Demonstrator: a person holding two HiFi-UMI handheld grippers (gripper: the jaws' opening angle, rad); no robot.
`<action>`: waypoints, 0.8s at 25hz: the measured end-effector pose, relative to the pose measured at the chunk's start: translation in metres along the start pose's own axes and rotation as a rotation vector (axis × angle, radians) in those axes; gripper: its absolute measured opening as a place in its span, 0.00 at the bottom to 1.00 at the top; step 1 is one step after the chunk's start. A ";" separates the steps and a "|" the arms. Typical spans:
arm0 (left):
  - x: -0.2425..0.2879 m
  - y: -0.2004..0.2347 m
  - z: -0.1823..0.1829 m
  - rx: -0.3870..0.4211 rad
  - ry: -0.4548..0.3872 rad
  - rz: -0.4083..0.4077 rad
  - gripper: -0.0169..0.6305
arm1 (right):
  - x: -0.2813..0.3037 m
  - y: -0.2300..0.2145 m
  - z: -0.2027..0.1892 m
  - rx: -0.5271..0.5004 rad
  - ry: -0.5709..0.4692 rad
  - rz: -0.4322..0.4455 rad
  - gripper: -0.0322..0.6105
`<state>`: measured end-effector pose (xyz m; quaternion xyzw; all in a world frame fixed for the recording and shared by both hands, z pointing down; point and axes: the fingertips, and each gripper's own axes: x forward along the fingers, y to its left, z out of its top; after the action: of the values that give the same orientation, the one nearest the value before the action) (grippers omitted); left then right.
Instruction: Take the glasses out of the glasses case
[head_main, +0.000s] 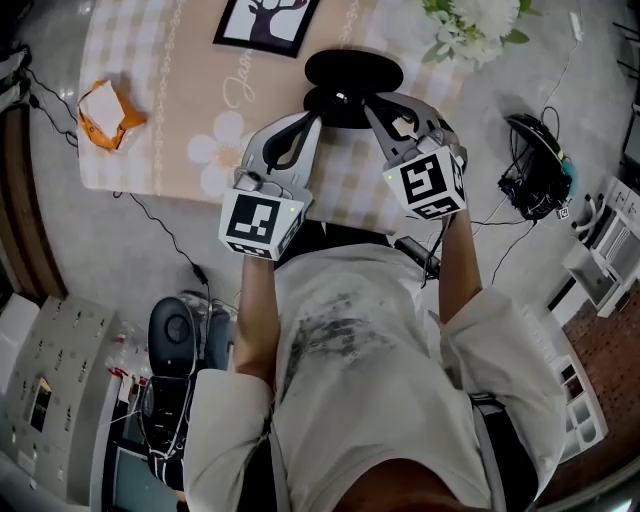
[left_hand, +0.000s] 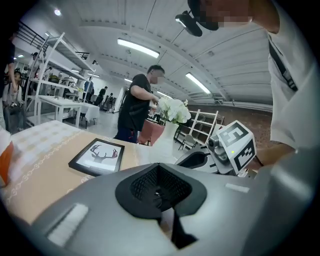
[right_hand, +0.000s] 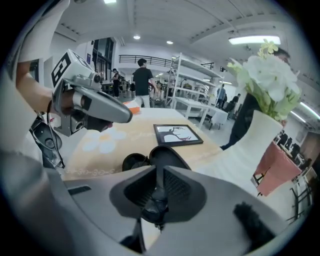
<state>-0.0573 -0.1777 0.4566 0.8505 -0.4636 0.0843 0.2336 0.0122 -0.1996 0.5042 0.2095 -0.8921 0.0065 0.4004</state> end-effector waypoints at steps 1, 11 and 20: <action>0.001 0.000 -0.002 -0.002 0.002 0.000 0.04 | 0.002 0.001 -0.002 -0.005 0.006 0.005 0.12; 0.007 0.001 -0.017 -0.005 0.016 -0.001 0.04 | 0.020 0.020 -0.022 -0.088 0.064 0.075 0.14; 0.005 0.000 -0.025 -0.026 0.020 0.011 0.04 | 0.035 0.033 -0.029 -0.198 0.107 0.121 0.14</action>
<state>-0.0531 -0.1696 0.4807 0.8440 -0.4669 0.0879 0.2488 -0.0005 -0.1773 0.5543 0.1140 -0.8768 -0.0461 0.4650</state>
